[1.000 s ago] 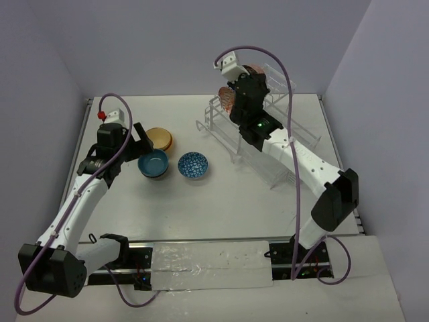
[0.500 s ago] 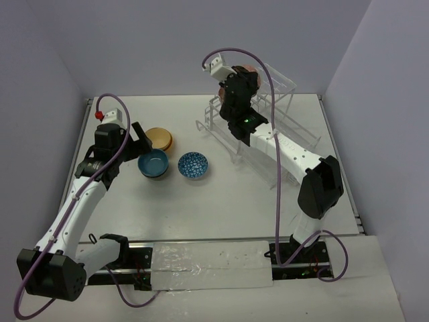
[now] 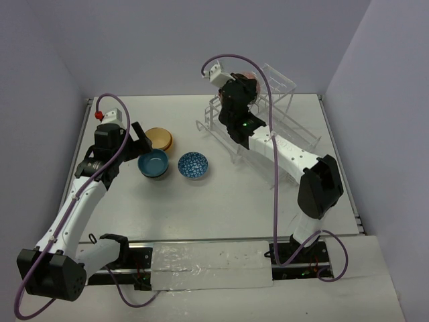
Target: Load the bowls into the dish rack
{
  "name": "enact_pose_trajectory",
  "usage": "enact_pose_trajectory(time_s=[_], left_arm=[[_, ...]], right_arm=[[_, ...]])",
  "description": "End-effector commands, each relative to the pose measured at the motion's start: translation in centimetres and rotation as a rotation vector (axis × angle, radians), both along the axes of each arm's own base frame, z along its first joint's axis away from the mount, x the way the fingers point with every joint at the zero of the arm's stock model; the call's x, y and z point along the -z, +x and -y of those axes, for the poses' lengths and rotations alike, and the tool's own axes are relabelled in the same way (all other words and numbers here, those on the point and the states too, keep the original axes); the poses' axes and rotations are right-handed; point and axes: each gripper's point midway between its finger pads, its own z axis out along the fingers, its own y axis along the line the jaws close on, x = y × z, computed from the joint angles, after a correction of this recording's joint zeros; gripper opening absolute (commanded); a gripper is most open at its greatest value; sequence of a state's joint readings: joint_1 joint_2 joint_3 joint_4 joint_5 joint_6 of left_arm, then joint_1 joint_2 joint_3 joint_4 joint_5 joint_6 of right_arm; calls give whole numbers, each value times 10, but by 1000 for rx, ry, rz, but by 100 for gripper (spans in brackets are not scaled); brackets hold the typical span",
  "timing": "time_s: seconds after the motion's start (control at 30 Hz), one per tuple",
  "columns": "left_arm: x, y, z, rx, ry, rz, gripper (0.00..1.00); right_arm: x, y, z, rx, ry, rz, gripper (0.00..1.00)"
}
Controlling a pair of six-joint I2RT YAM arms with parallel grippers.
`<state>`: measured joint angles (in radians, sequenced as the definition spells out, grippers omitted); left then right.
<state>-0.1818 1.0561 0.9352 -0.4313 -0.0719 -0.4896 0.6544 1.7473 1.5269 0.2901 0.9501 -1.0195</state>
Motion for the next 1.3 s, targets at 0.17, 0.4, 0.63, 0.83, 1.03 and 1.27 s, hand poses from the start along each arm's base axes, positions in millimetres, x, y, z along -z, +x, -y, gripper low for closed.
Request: enact_pose_trajectory(time_s=[0.17, 0.4, 0.63, 0.83, 1.03, 1.27], left_arm=[[-3, 1, 1, 21, -5, 22, 99], [-3, 2, 2, 28, -9, 21, 99], [-1, 2, 3, 34, -13, 14, 99], [-1, 2, 4, 36, -17, 13, 99], [-1, 2, 4, 38, -17, 12, 99], [-1, 2, 3, 37, -19, 10, 99]], right_arm=[[-16, -14, -3, 3, 73, 55, 0], [-12, -18, -14, -15, 70, 45, 0], [-6, -17, -17, -23, 60, 21, 12], [-4, -18, -20, -32, 59, 11, 16], [0, -18, -26, -50, 60, -1, 19], [3, -19, -27, -55, 49, -1, 27]])
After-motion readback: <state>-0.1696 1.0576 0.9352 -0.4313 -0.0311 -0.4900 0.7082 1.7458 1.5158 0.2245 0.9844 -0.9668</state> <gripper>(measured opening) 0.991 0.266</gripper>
